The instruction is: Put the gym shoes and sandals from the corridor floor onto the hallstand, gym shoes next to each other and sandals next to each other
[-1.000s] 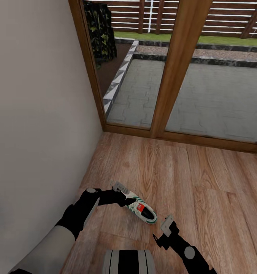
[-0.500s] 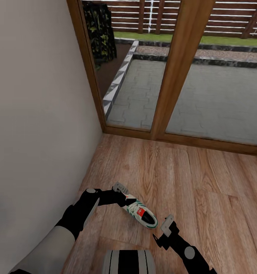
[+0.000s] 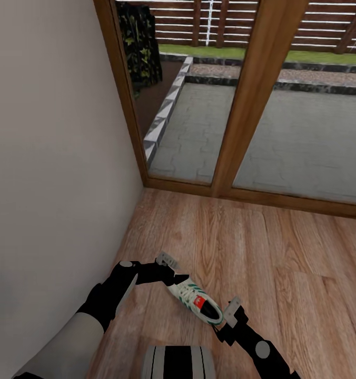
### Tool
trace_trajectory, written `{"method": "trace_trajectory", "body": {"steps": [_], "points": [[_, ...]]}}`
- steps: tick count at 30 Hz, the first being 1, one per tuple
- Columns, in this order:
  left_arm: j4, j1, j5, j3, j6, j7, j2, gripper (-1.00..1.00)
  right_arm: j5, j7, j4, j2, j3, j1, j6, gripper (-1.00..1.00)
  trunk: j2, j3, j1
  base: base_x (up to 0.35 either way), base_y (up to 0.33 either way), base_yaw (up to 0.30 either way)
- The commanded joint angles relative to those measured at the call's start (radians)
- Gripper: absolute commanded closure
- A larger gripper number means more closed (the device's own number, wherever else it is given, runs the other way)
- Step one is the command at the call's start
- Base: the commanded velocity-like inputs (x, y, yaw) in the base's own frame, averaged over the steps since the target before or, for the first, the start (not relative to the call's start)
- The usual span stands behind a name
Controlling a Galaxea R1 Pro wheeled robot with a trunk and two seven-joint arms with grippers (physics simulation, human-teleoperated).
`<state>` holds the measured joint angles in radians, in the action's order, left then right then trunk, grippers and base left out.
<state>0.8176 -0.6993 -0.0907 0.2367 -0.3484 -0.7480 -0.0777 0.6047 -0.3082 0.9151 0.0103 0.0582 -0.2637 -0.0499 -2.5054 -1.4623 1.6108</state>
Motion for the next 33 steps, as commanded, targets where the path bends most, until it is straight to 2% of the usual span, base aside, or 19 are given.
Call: {"method": "trace_trajectory", "body": {"steps": [1,18,33], "points": [[0.002,0.0,-0.008,-0.002,-0.004,-0.005,-0.001,-1.0,0.01,-0.002,0.001,0.0,0.0,0.0,-0.004,-1.0,0.0,-0.001,0.0,0.054,0.038,0.0],[0.002,-0.002,-0.009,0.0,-0.004,-0.004,-0.001,-1.0,0.01,-0.002,0.001,0.0,0.0,0.0,-0.004,-1.0,0.0,-0.001,0.0,0.007,0.005,0.0],[0.003,-0.004,-0.008,0.001,-0.006,-0.005,-0.002,-1.0,0.01,-0.002,0.001,0.0,0.0,0.0,-0.003,-1.0,-0.004,-0.078,0.007,0.0,0.0,0.0]]}}
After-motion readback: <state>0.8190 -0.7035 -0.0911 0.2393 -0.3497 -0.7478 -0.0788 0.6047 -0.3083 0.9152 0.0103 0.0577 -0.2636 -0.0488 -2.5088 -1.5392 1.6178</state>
